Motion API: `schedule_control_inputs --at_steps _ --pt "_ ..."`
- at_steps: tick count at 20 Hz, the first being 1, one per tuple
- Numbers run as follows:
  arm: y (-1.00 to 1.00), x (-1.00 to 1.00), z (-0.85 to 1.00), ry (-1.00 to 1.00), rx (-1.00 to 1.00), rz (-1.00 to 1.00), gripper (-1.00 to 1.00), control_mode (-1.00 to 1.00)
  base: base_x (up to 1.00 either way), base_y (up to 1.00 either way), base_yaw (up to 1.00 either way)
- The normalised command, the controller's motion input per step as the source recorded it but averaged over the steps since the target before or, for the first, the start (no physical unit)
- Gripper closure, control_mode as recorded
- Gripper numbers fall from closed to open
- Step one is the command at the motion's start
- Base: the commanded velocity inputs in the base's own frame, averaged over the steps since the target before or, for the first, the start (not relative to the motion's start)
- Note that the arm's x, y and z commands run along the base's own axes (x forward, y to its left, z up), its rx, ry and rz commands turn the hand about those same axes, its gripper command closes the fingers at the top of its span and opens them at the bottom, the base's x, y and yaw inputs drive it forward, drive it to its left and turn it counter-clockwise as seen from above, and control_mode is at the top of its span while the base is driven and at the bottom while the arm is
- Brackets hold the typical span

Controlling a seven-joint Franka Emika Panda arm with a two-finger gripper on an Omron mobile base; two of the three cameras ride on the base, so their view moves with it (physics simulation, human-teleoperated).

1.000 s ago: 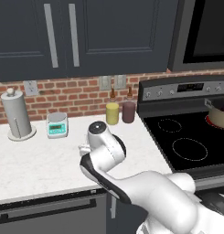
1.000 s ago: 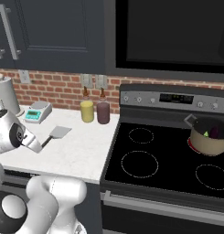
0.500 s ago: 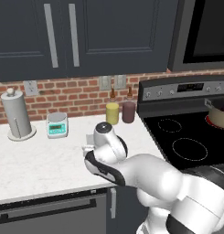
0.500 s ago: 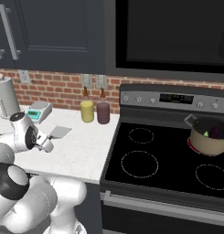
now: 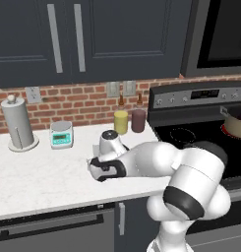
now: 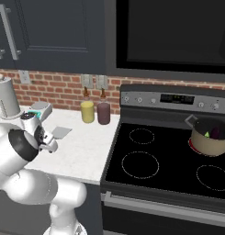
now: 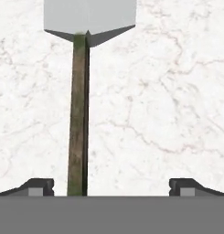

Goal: Put the lemon wedge and eggplant in the pot. Retrieve the spatula and lightly stir the vegetables in the pot.

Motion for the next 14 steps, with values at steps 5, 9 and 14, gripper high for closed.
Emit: schedule_control_inputs --at_steps 5,9,14 --pt "0.26 0.22 -0.14 0.09 0.00 0.02 -1.00 -1.00 0.00 0.00 0.00" --pt "0.17 0.14 -0.15 0.06 0.00 0.00 -1.00 -1.00 0.00 0.00 0.00" --pt "0.02 0.00 -0.27 0.00 0.00 0.00 -1.00 -1.00 0.00 0.00 0.00"
